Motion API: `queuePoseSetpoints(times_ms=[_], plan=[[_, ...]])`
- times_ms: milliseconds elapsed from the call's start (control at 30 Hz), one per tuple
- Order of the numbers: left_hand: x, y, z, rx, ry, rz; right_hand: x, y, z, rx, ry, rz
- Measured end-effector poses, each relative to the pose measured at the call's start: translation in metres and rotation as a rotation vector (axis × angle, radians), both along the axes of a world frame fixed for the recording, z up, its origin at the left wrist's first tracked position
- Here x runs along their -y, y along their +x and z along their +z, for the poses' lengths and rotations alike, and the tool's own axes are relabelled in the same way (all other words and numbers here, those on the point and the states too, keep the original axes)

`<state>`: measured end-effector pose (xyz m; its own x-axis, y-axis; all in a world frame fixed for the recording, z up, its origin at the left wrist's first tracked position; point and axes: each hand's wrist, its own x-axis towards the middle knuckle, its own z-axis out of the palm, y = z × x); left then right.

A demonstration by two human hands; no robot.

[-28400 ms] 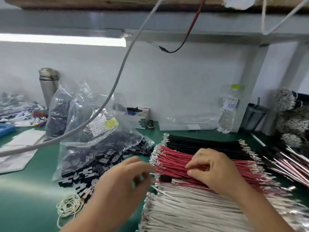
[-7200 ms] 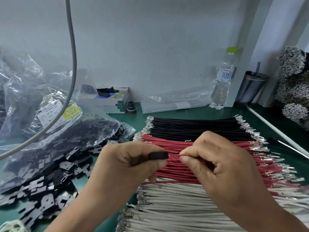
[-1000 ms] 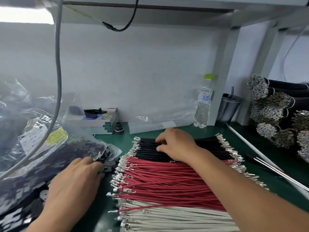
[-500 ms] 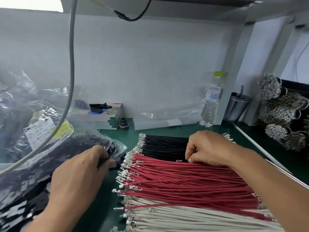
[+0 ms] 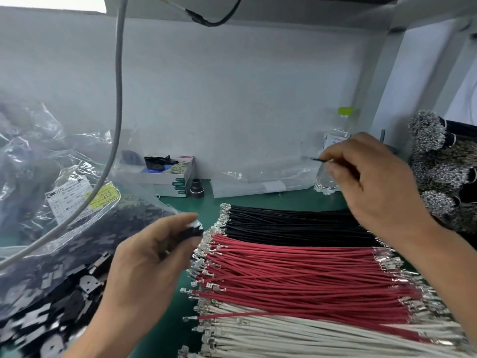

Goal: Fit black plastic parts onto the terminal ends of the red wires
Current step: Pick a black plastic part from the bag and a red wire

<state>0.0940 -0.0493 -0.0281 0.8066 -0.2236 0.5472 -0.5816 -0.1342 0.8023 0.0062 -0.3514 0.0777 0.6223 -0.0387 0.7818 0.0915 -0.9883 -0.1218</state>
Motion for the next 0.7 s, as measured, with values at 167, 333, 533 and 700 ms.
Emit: queuePoseSetpoints(times_ms=[167,333,533,700], plan=[[0.008,-0.012,0.004,0.018,-0.040,-0.072,-0.063,-0.015,-0.033,0.098,-0.281,0.137],[0.014,-0.024,0.006,-0.075,-0.083,-0.154,-0.082,-0.022,-0.049,0.035,-0.050,0.293],[0.020,-0.032,0.008,-0.096,-0.110,-0.202,-0.085,-0.029,-0.060,-0.066,0.171,0.344],[0.019,-0.035,0.011,-0.118,-0.126,-0.242,-0.083,-0.030,-0.062,-0.127,0.187,0.329]])
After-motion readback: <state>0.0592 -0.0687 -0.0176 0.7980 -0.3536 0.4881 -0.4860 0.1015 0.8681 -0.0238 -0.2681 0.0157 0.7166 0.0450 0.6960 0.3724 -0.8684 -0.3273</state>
